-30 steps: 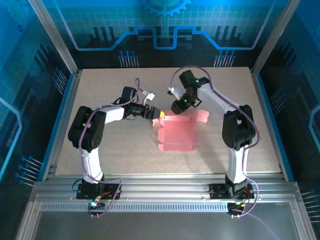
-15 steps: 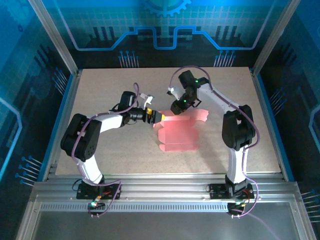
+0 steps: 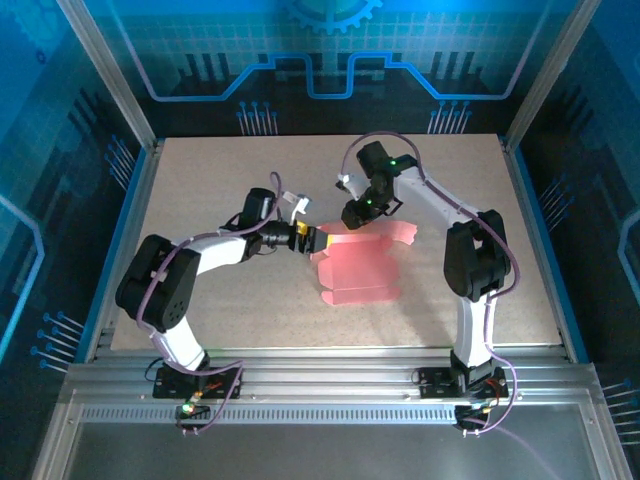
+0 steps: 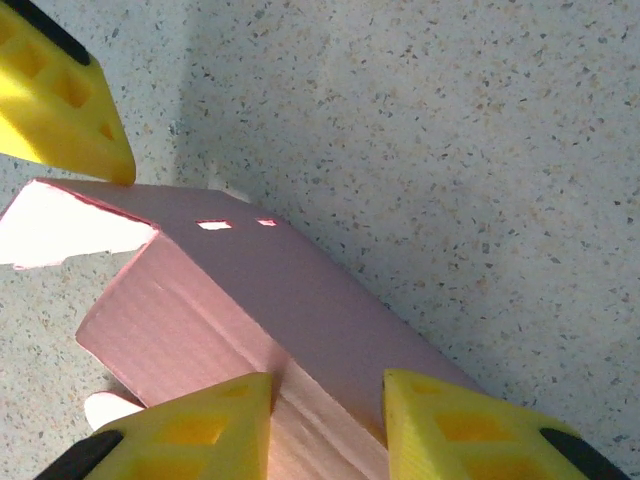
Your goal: Fold the paper box
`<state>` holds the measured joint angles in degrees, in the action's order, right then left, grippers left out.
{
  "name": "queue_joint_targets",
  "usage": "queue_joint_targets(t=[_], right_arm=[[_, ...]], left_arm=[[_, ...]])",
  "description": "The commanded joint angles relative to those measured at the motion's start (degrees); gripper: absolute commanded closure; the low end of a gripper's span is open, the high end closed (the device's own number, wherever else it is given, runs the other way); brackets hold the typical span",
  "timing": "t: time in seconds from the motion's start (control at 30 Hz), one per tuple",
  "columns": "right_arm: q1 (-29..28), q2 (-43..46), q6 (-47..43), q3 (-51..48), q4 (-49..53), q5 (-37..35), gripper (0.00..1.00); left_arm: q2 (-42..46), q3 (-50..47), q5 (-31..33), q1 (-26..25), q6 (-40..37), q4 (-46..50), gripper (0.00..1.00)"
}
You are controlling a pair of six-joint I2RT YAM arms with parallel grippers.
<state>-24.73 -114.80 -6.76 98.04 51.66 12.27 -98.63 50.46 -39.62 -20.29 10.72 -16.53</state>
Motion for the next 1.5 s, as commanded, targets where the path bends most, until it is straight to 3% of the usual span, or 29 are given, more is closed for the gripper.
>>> queue_joint_targets(t=[0.0,0.4,0.63,0.8,0.97,1.03,1.2,1.47], right_arm=[[-1.26,-1.08,3.53,-2.25,2.99,-2.67,0.66],[-2.12,-1.12,5.64,-3.55,1.30,-3.57,0.66],[-2.16,-1.34,5.76,-4.00,0.57,-3.40,0.66],[-2.17,-1.56,5.46,-3.99,0.68,-3.62,0.66],[-2.12,-1.52,5.22,-4.08,0.73,-4.14,0.66],[-2.10,-1.64,5.33,-4.08,0.73,-4.09,0.66],[-2.14,-1.65,5.16,-4.08,0.81,-4.39,0.66],[-2.21,-2.33,5.08,-3.95,0.64,-4.82,0.66]], left_arm=[[2.63,-1.10,-0.67,-2.04,1.81,-0.13,0.02],[2.93,-3.12,3.58,-4.75,7.18,-3.89,0.02],[0.92,-3.87,2.72,-4.75,8.81,-8.98,0.16],[0.11,-4.90,-0.11,-3.08,6.75,-10.17,0.13],[0.98,-5.17,-1.52,-1.52,9.09,-10.72,0.21],[1.03,-4.68,-1.45,-1.28,11.30,-9.78,0.26],[1.66,-2.35,0.31,-0.89,9.79,-1.23,0.25],[0.21,3.20,1.45,-0.71,14.51,5.29,0.26]])
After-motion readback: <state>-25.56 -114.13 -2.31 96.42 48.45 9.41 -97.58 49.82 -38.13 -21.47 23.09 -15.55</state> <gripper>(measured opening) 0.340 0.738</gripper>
